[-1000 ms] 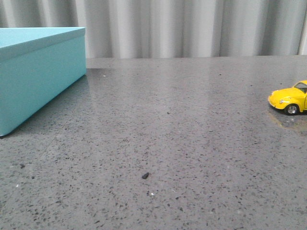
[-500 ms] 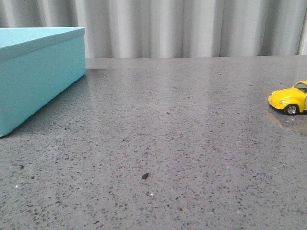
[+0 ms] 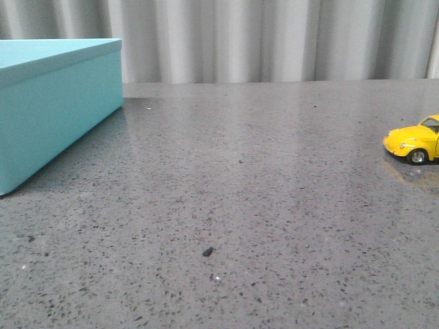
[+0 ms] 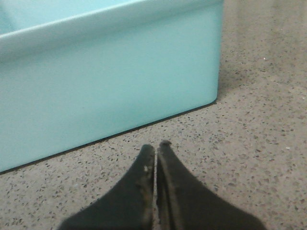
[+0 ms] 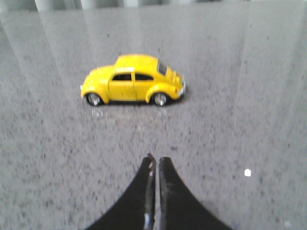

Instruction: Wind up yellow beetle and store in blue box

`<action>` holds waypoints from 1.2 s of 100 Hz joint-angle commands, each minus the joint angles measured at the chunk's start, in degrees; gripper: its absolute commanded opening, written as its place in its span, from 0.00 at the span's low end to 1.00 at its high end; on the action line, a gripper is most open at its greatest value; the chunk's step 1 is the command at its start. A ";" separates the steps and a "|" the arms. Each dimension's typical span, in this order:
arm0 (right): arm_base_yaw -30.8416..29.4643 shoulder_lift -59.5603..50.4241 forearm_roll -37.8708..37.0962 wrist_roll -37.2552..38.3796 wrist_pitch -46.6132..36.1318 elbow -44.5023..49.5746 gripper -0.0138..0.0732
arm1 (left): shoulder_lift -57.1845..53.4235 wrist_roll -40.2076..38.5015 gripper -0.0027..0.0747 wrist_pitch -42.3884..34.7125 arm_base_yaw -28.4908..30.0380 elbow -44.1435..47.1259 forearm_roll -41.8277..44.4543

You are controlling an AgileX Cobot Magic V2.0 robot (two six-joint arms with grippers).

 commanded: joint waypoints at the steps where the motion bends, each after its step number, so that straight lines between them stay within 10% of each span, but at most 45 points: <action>1: -0.32 -0.87 -0.25 -0.35 -10.61 1.39 0.10 | -1.65 -0.34 0.01 -2.71 0.04 1.50 -0.34; 49: -0.32 -0.87 8.57 -0.26 -21.05 1.39 0.10 | -1.65 -0.45 0.01 -19.10 0.04 1.50 -37.12; 120: -0.32 4.55 12.03 -0.26 -17.11 -10.26 0.10 | 2.66 -0.04 0.01 -20.08 0.04 -5.13 -33.46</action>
